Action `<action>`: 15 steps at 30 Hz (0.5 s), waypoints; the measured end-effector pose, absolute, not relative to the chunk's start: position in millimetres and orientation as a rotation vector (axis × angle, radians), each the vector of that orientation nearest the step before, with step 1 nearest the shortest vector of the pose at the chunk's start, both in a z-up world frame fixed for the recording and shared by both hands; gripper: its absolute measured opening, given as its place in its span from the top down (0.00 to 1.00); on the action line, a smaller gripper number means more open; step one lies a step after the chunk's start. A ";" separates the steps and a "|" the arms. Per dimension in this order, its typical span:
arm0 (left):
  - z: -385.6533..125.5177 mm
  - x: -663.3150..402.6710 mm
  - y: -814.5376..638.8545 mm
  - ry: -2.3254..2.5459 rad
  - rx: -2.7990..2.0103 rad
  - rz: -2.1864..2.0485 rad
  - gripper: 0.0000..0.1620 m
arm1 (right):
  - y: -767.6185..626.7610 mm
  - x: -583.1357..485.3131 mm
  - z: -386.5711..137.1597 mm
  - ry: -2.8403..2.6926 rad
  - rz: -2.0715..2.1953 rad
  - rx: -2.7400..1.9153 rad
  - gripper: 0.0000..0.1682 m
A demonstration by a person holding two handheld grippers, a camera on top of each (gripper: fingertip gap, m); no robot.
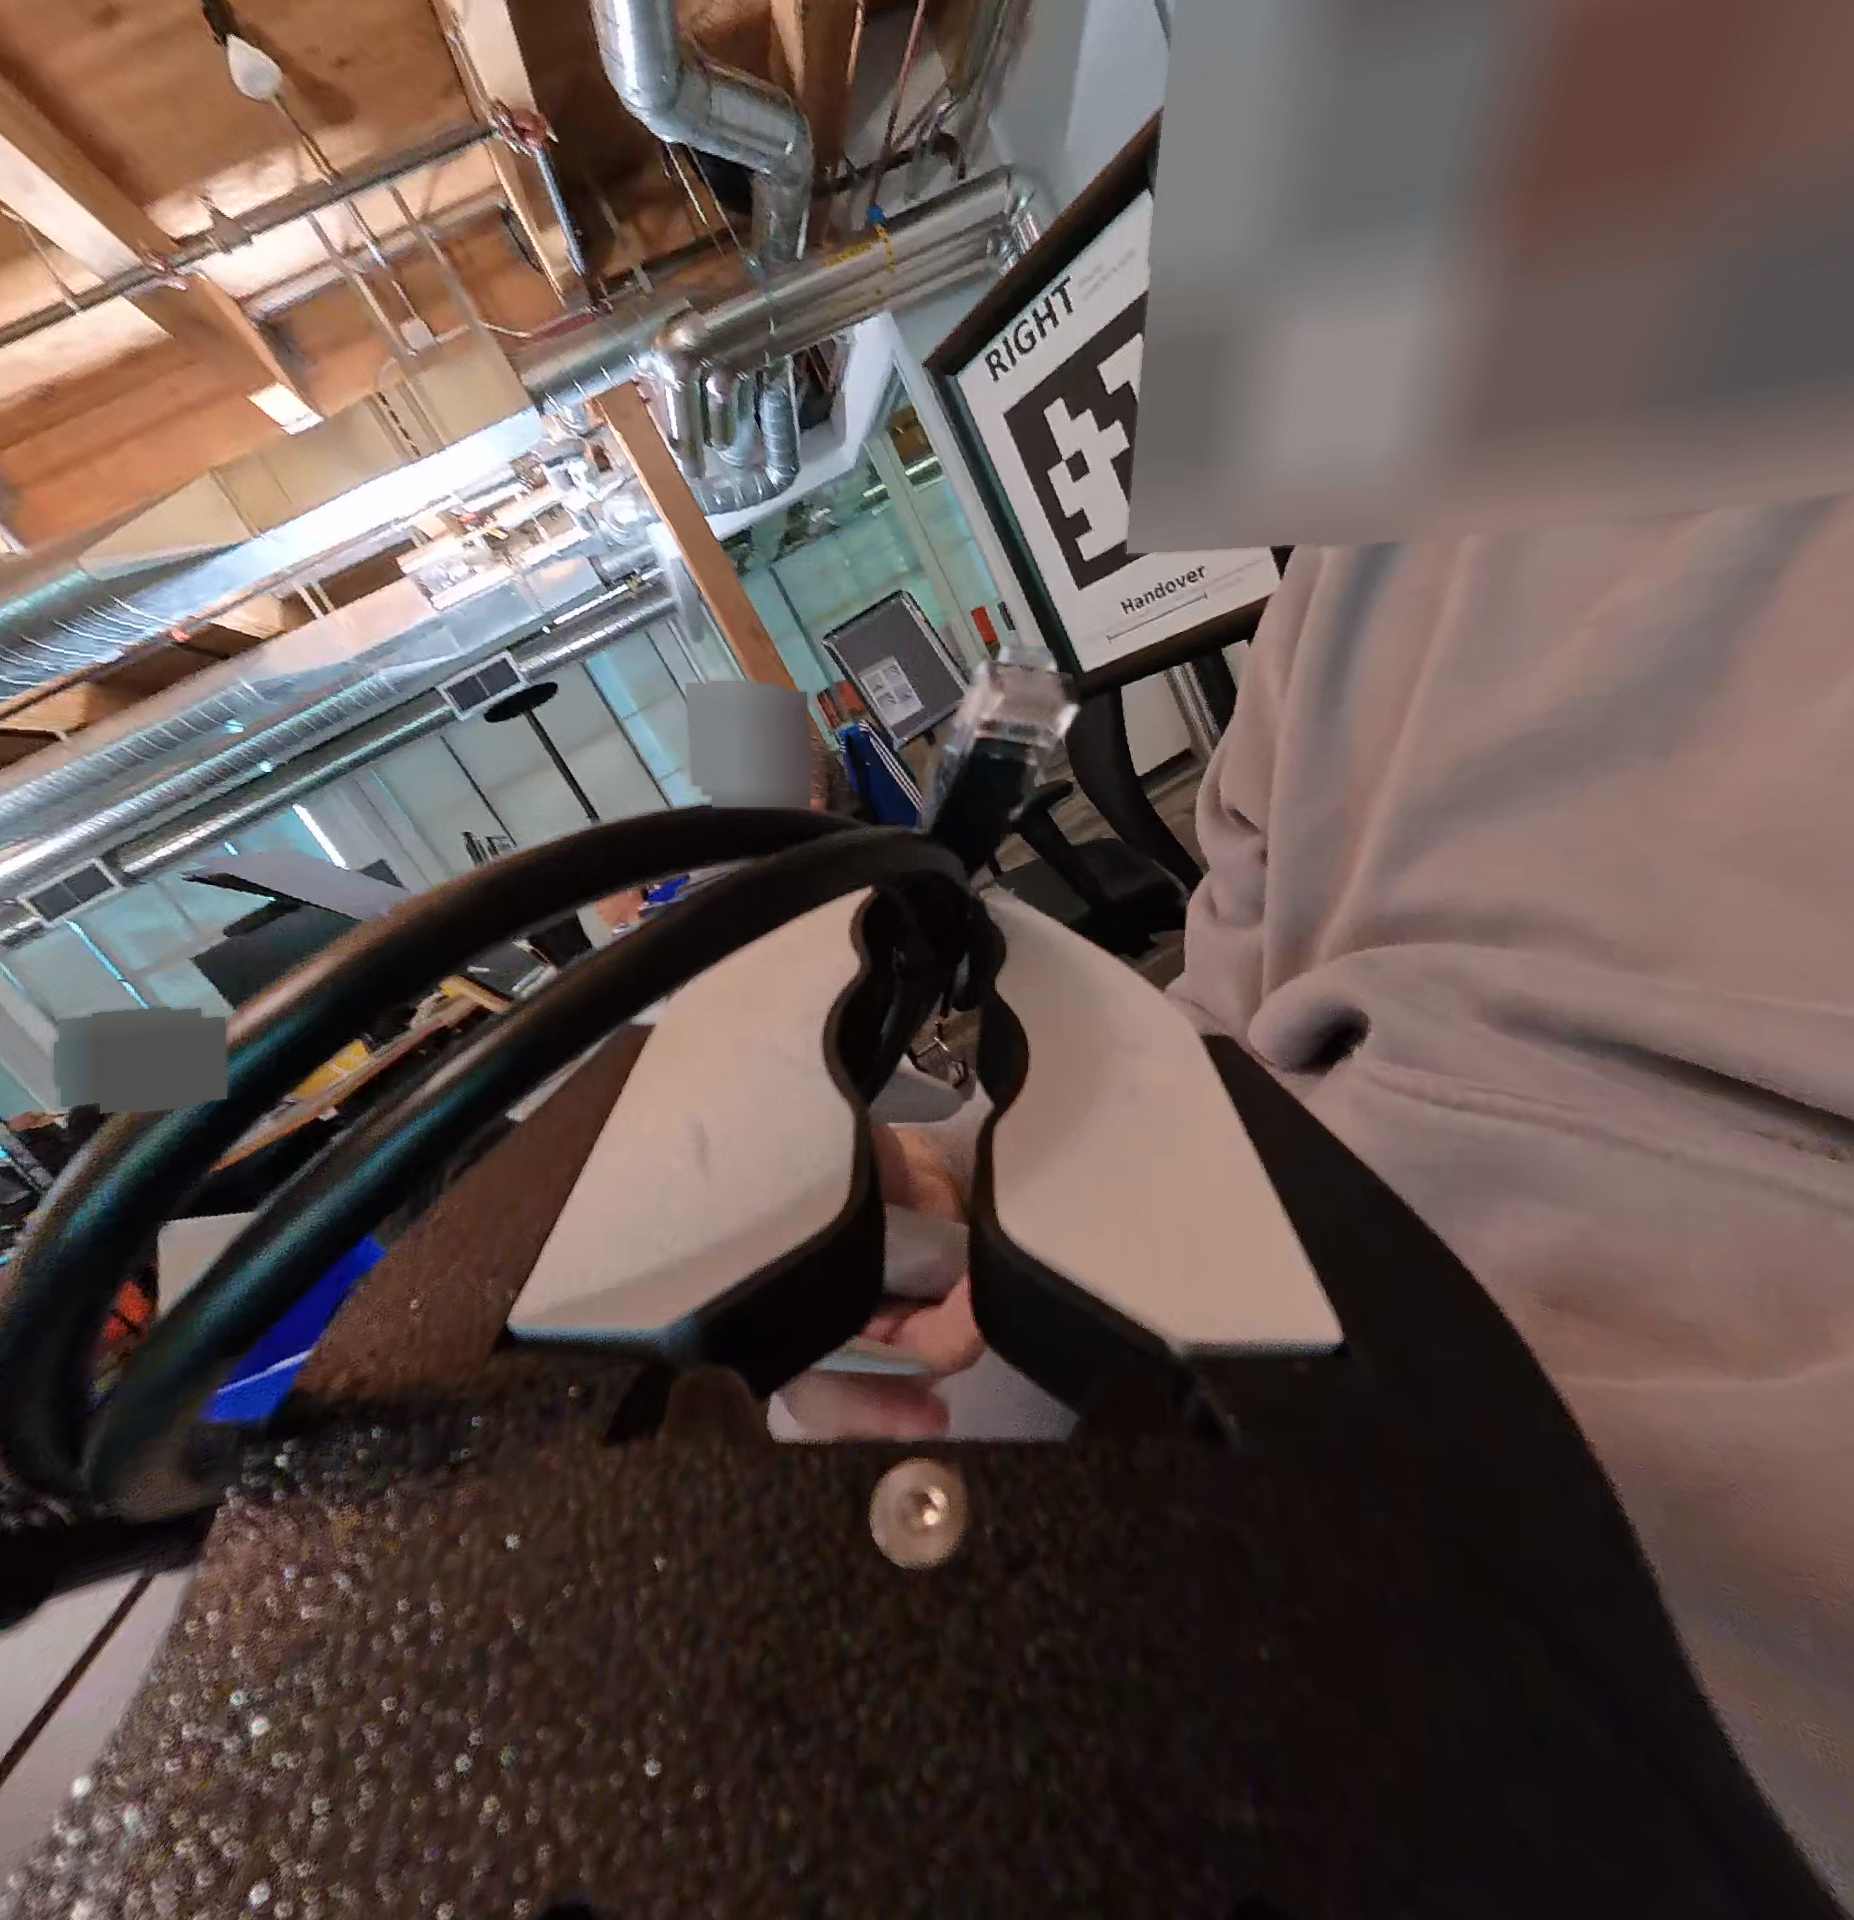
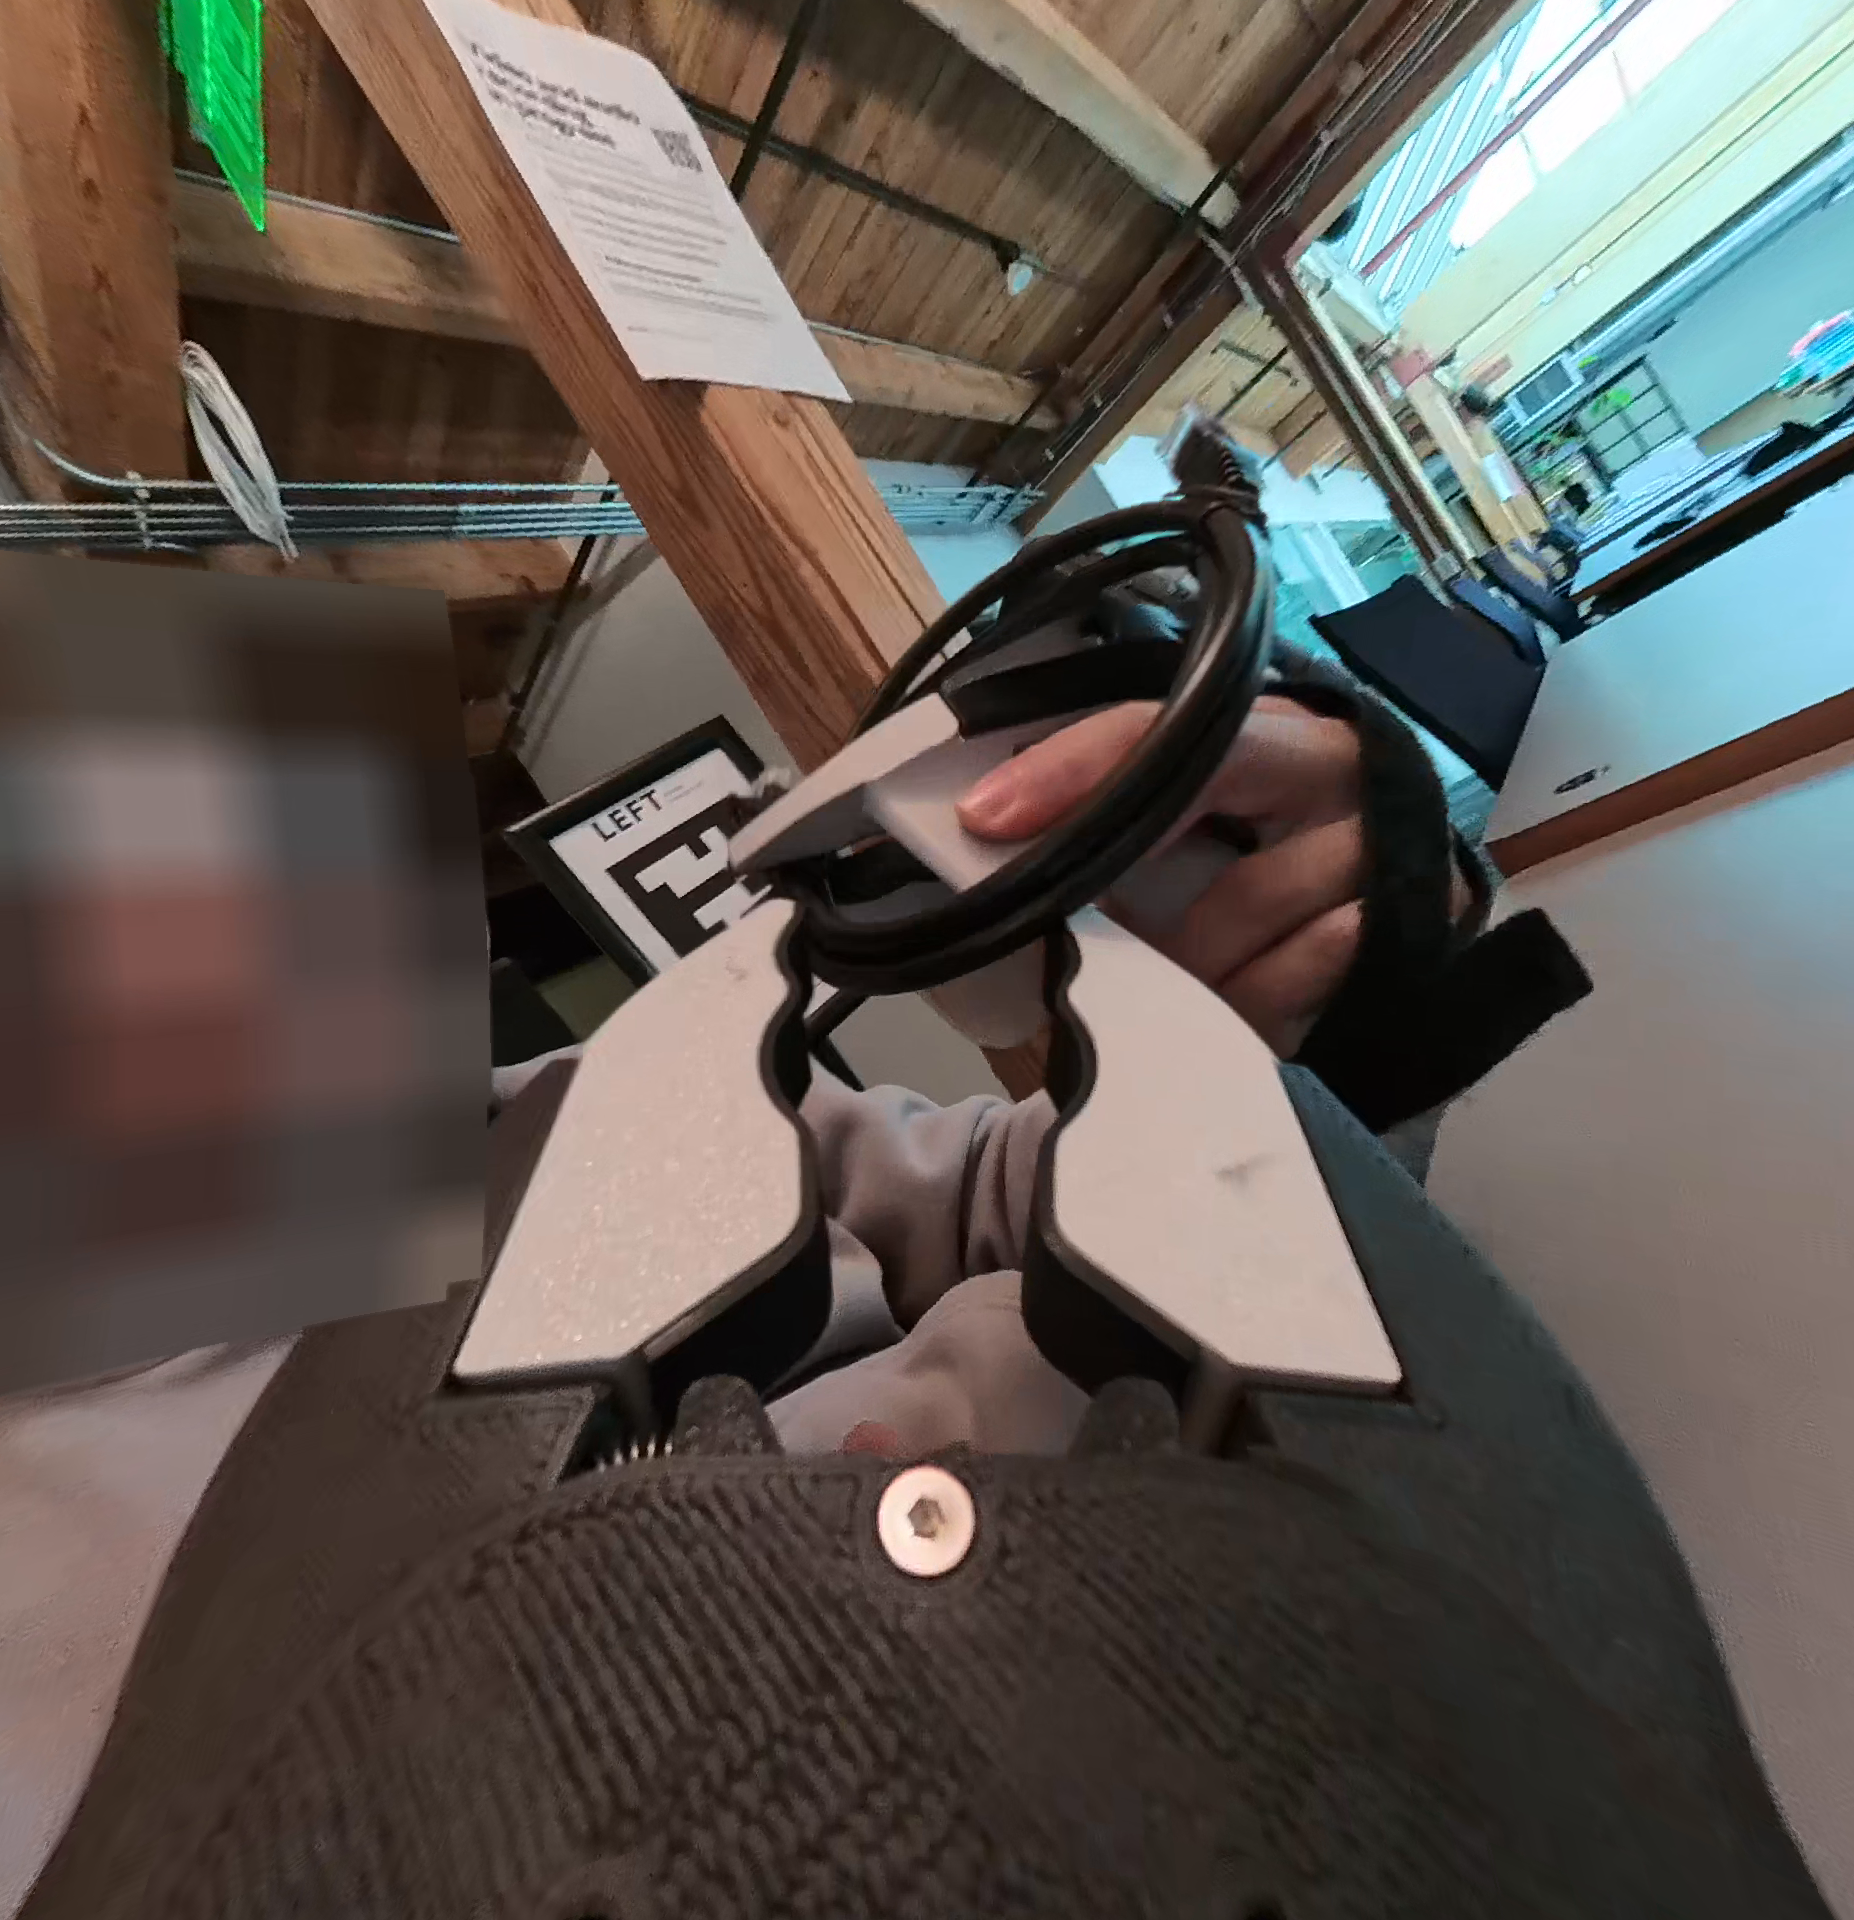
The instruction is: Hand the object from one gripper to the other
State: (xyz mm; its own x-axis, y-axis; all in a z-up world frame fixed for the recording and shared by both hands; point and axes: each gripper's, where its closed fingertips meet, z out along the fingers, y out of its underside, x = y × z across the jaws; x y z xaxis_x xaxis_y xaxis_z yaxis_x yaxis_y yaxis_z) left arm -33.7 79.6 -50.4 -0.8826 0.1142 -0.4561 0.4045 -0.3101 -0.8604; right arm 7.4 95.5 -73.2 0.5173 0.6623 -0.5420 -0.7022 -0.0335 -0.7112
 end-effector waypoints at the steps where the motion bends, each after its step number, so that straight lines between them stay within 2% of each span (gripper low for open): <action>1: -52.1 -33.6 79.7 1.733 0.666 -2.312 0.92 | 95.7 9.9 -73.8 0.056 1.080 -1.171 0.79; 8: -56.6 -23.4 86.8 1.809 0.564 -2.386 0.91 | 89.5 26.5 -64.0 0.018 0.877 -1.110 0.89; 15: -50.1 33.5 94.9 1.783 0.023 -2.296 0.88 | 68.0 57.6 -48.0 -0.017 0.276 -1.083 0.92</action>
